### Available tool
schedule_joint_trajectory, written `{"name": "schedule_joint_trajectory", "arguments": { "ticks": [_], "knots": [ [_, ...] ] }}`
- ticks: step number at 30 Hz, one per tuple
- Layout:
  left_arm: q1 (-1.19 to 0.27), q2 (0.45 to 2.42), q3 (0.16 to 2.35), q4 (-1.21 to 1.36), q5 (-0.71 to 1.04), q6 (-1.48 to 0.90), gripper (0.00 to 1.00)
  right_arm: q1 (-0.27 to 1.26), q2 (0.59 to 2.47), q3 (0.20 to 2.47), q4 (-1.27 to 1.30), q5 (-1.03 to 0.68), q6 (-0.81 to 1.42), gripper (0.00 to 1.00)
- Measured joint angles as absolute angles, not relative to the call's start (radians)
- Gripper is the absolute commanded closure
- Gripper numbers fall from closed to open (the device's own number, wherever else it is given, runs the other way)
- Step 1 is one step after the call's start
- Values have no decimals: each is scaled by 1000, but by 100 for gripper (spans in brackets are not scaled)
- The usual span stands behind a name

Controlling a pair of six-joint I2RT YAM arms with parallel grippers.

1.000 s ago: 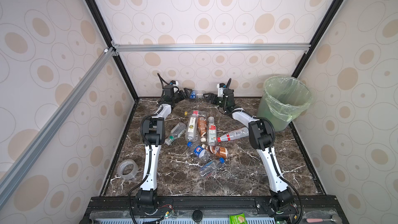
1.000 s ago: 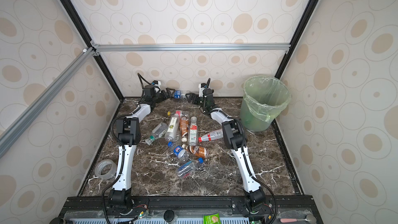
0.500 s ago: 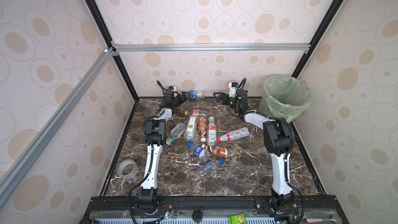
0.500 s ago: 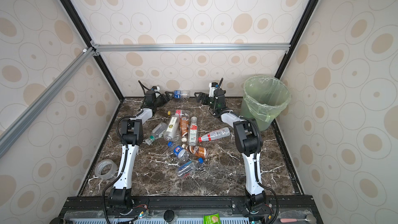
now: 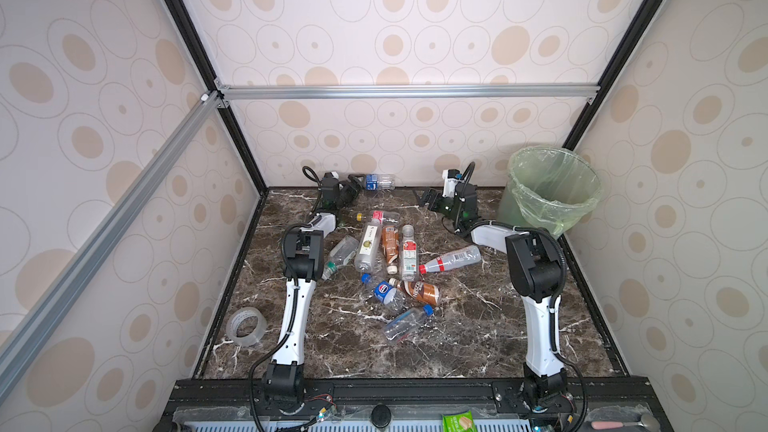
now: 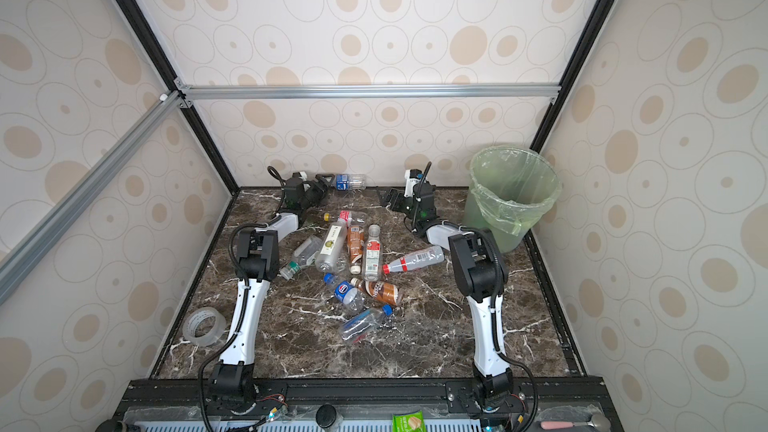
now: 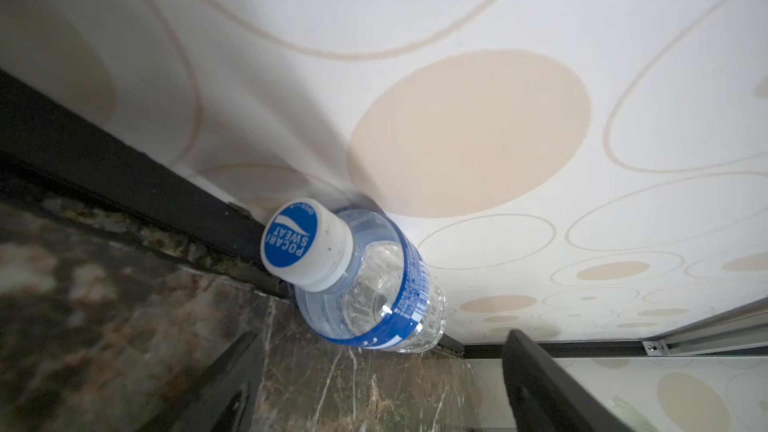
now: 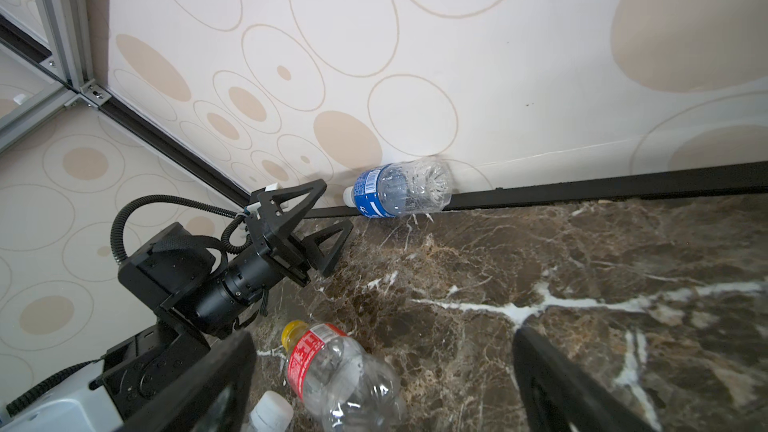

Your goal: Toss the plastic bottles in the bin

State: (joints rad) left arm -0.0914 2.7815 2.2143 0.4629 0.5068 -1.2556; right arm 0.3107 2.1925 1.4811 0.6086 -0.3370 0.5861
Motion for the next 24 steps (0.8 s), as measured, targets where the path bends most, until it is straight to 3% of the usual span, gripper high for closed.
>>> {"name": "schedule_joint_trajectory", "arguments": {
  "ticks": [11,24],
  "knots": [
    [-97,2791,2195,513,413,-1396,18,311,2117,1394,669,-337,586,0],
    [-102,2902,2349,545,361,-1489,27,311,2090,1324,721,-327,586,1]
  ]
}}
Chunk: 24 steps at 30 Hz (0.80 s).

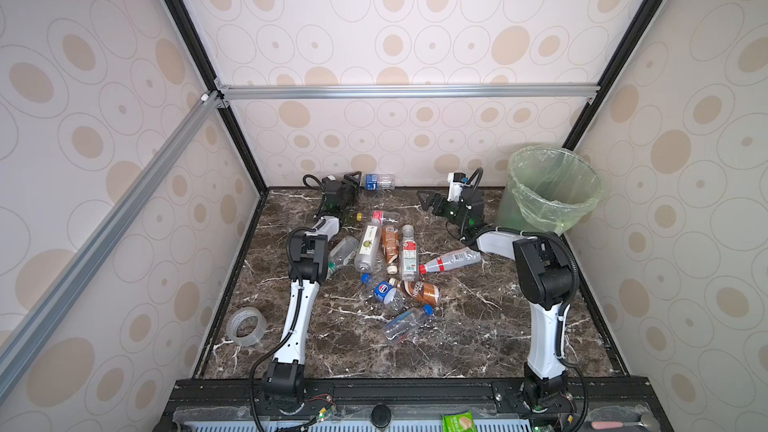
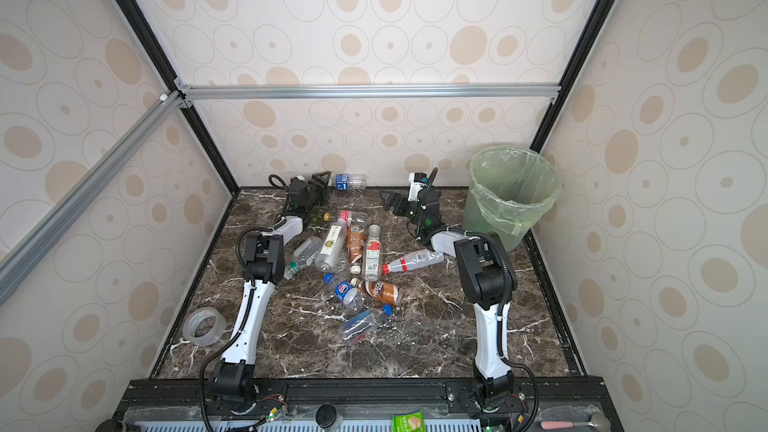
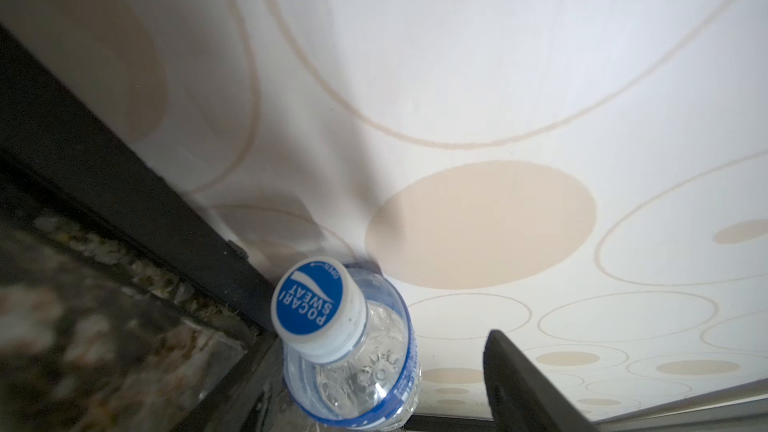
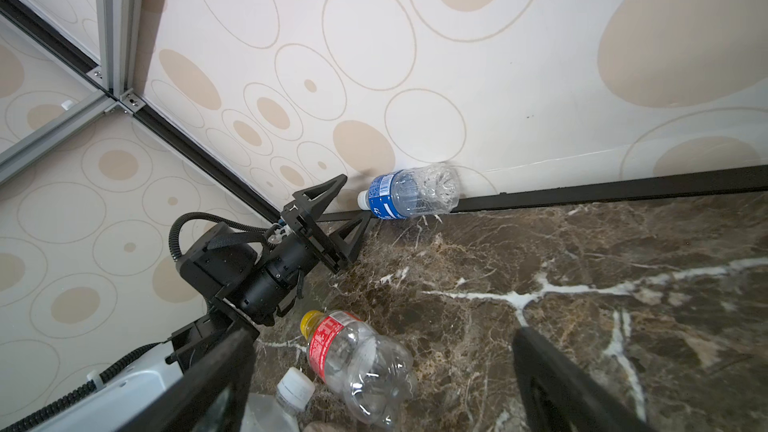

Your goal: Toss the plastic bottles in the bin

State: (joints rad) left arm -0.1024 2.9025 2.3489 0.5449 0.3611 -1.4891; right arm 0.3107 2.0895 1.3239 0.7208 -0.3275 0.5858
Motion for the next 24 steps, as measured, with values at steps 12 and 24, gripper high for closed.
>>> {"name": "schedule_joint_trajectory", "arguments": {
  "ticks": [12,24],
  "knots": [
    [-112,2933,2416,472,315,-1490,36,311,2053,1267,782,-302,586,1],
    [-120,2953,2445,448,281,-1489,49,299,2028,1214,824,-286,585,1]
  ]
}}
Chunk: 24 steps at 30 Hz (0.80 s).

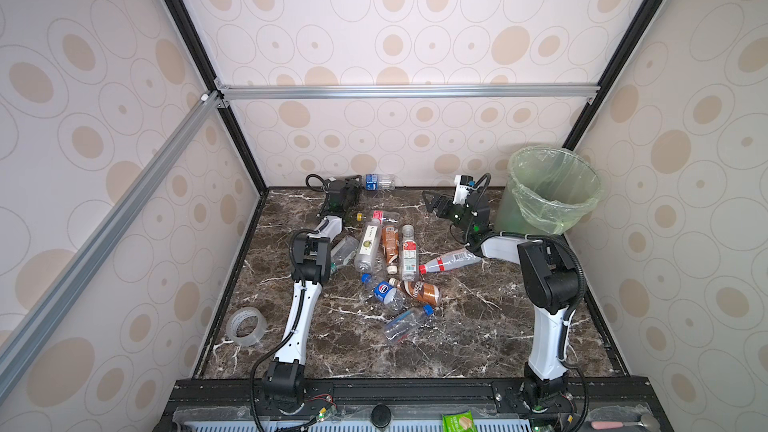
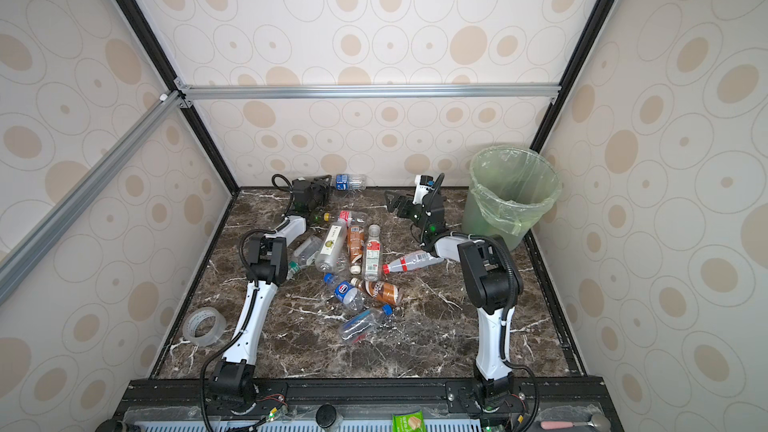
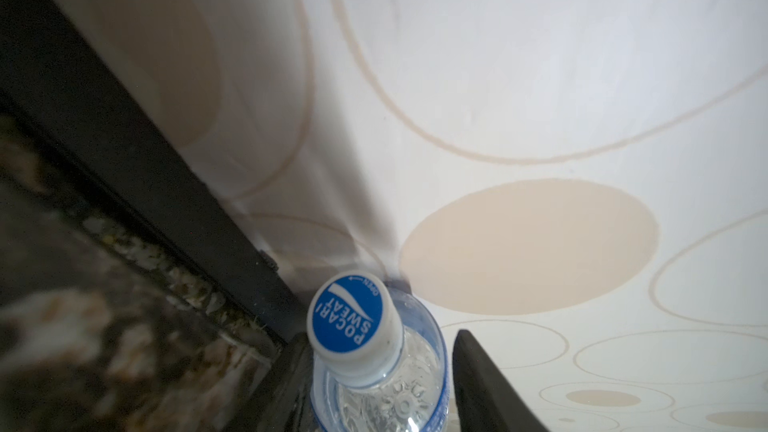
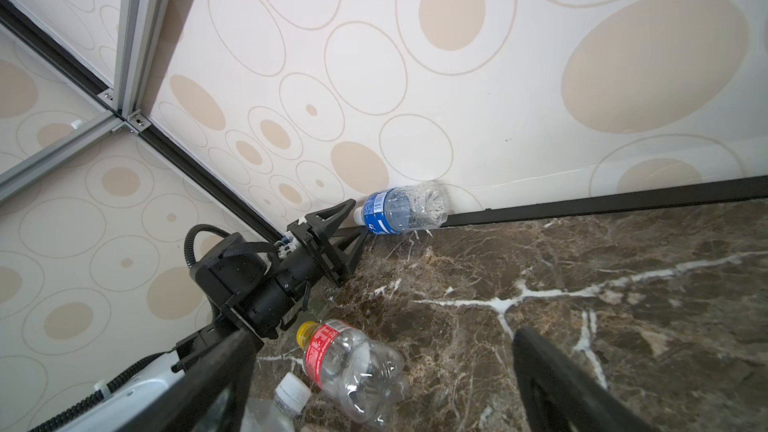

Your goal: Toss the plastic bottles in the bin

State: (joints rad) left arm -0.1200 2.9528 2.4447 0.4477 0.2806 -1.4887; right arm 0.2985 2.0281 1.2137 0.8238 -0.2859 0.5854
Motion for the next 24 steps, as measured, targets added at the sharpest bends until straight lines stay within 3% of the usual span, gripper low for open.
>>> {"name": "schedule_joint_trajectory", "arguments": {
  "ticks": [11,16,24],
  "knots": [
    [-123,2971,2476,440,259,-1491,63,290,1997,1196,854,-282,576,1],
    [-124,2971,2476,442,258,-1491,75,289,1996,1196,853,-283,574,1],
    [-127,2922,2372,503,255,-1467,78,289,1996,1196,853,-284,574,0]
  ]
}}
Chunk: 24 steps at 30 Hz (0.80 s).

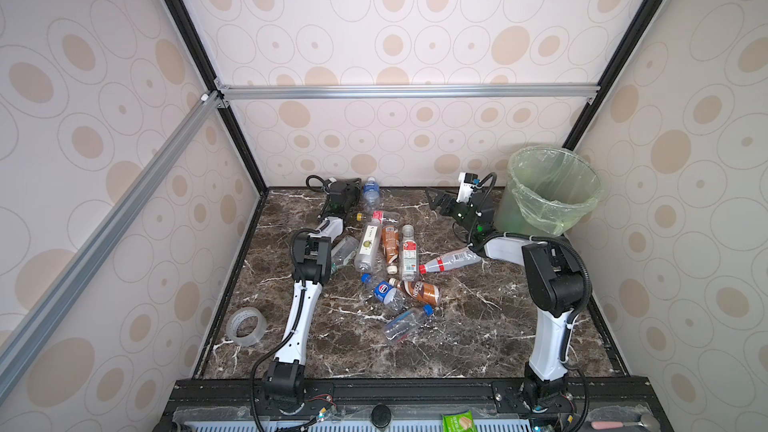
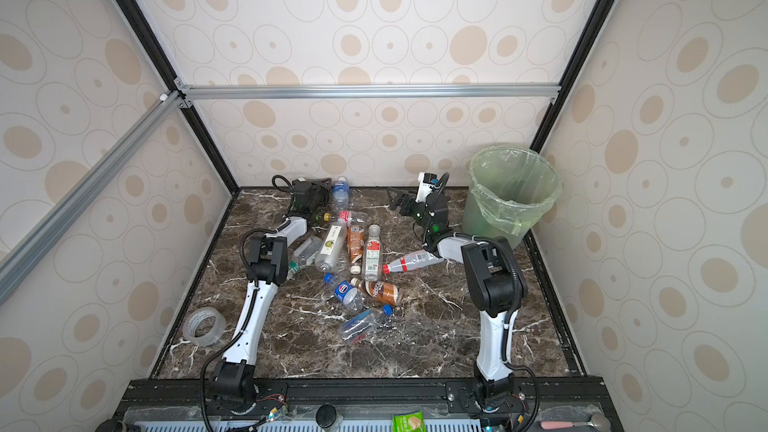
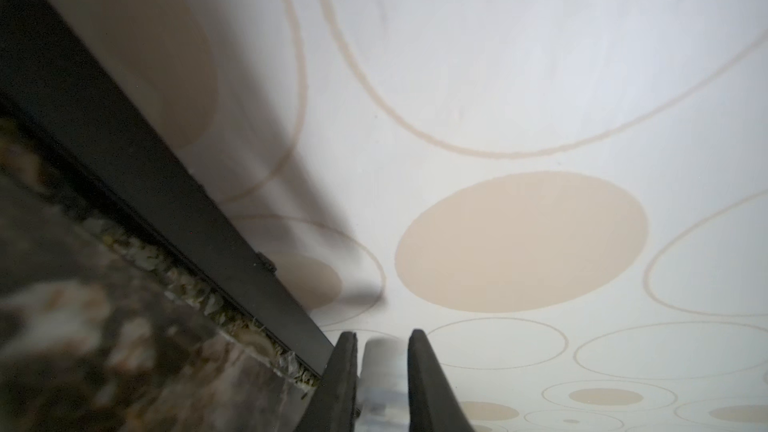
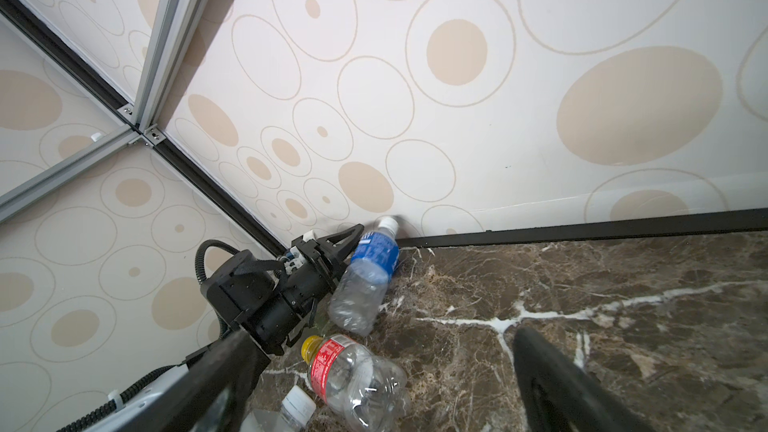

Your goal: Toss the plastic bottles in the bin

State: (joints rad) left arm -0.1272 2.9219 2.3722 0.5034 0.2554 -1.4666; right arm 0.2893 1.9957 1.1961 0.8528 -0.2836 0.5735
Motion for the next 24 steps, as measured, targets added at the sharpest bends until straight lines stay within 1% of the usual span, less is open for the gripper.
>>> {"name": "schedule_joint_trajectory", "arguments": {
  "ticks": [5,7,13,20,24],
  "knots": [
    [-130,2891,2314,524,257,-1448,77,289,1996,1196,854,-284,574,0],
    [-131,2883,2300,530,262,-1442,75,289,1996,1196,853,-284,574,0],
    [-132,2819,2184,552,291,-1414,72,289,1996,1196,841,-286,574,0],
    [-131,2787,2135,552,375,-1356,69,289,2000,1227,755,-287,574,0],
    [-132,2741,2064,543,417,-1314,69,289,2007,1257,694,-286,574,1]
  ]
}}
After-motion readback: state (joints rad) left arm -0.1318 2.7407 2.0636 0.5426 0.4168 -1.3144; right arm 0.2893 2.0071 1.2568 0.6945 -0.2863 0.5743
